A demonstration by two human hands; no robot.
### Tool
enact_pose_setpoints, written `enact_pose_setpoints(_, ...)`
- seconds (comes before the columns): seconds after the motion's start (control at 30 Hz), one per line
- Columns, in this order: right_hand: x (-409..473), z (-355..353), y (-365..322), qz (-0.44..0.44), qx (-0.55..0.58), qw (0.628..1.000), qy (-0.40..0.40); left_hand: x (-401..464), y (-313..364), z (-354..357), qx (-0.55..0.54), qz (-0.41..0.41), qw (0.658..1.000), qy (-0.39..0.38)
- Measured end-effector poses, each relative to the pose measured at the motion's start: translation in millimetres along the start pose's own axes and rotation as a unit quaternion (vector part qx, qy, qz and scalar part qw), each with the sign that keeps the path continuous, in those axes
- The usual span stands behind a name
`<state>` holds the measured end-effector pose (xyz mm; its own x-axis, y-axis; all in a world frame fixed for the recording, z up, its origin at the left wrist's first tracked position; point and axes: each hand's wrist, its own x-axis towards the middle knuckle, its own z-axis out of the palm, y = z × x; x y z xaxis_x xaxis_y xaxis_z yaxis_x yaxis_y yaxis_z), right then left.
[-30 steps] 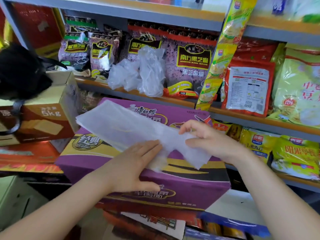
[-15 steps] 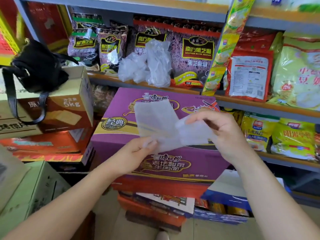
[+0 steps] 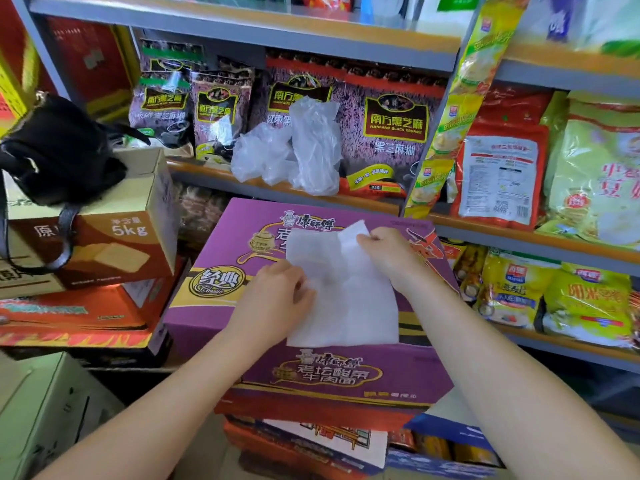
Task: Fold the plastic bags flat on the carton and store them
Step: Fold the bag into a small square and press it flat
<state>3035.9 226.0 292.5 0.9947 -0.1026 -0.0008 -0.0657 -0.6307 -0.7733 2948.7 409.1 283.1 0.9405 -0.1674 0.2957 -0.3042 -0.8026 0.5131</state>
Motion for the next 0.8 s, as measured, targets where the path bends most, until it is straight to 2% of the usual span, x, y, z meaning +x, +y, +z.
enact_pose_setpoints(0.2,27,3,5,-0.023,-0.094,0.995,0.012,22,-9,9,-0.033,-0.009,0.999,0.03)
enact_pose_setpoints(0.33,50,2,-4,-0.044,-0.099,0.994,0.01,50,-9,12,-0.049,-0.023,0.997,0.048)
enact_pose_setpoints(0.47,58,11,-6,-0.028,-0.136,0.99,0.01,48,-8,16,0.003,-0.043,0.999,0.022)
enact_pose_setpoints(0.53,53,16,-3,-0.027,-0.182,0.982,0.037,40,-9,16,0.06,0.018,0.998,0.01)
enact_pose_setpoints(0.67,45,21,0,-0.045,-0.244,0.966,0.078,42,-2,19,0.159,0.167,0.972,-0.046)
enact_pose_setpoints(0.8,47,18,3,-0.067,-0.261,0.96,0.08,36,11,31,0.123,0.138,0.977,-0.108)
